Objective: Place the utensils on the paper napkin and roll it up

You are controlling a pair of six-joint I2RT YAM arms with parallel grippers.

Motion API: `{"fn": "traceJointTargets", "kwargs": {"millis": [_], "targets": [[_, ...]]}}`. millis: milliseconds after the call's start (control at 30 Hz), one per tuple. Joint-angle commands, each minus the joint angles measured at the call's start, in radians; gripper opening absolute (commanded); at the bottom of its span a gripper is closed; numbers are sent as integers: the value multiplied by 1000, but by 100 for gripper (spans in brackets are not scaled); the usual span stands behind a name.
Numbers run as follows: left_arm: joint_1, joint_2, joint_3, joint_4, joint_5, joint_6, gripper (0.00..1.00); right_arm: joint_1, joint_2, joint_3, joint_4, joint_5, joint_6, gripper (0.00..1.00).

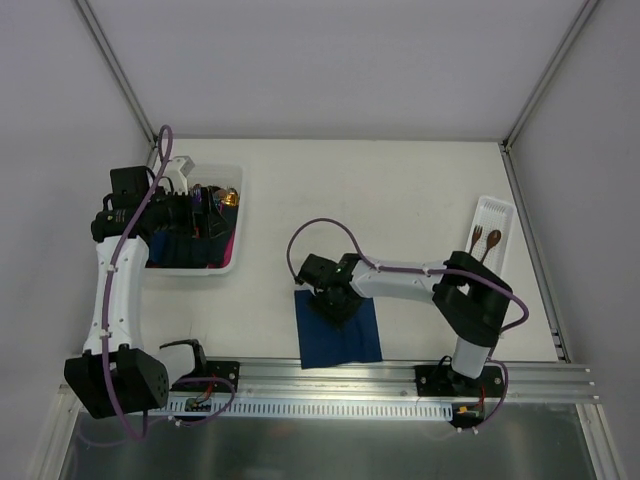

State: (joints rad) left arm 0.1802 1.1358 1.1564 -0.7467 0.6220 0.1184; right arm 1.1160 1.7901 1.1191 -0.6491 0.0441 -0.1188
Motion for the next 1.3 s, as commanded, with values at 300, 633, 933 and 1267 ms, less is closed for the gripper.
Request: {"fn": "traceJointTargets", "kwargs": {"millis": [300,633,933,1267], "targets": [[114,85,69,-3,150,38,99,-189,11,198,-6,65,-519,57],[125,22,92,-3,76,-14,99,-177,-173,377,-156,201,205,67],[125,9,88,-3,59,-63,99,-87,-261,-4,-148,355,905,54],[133,10,46,-2,41,-42,99,-48,-135,12,-107,381,1163,65]]}}
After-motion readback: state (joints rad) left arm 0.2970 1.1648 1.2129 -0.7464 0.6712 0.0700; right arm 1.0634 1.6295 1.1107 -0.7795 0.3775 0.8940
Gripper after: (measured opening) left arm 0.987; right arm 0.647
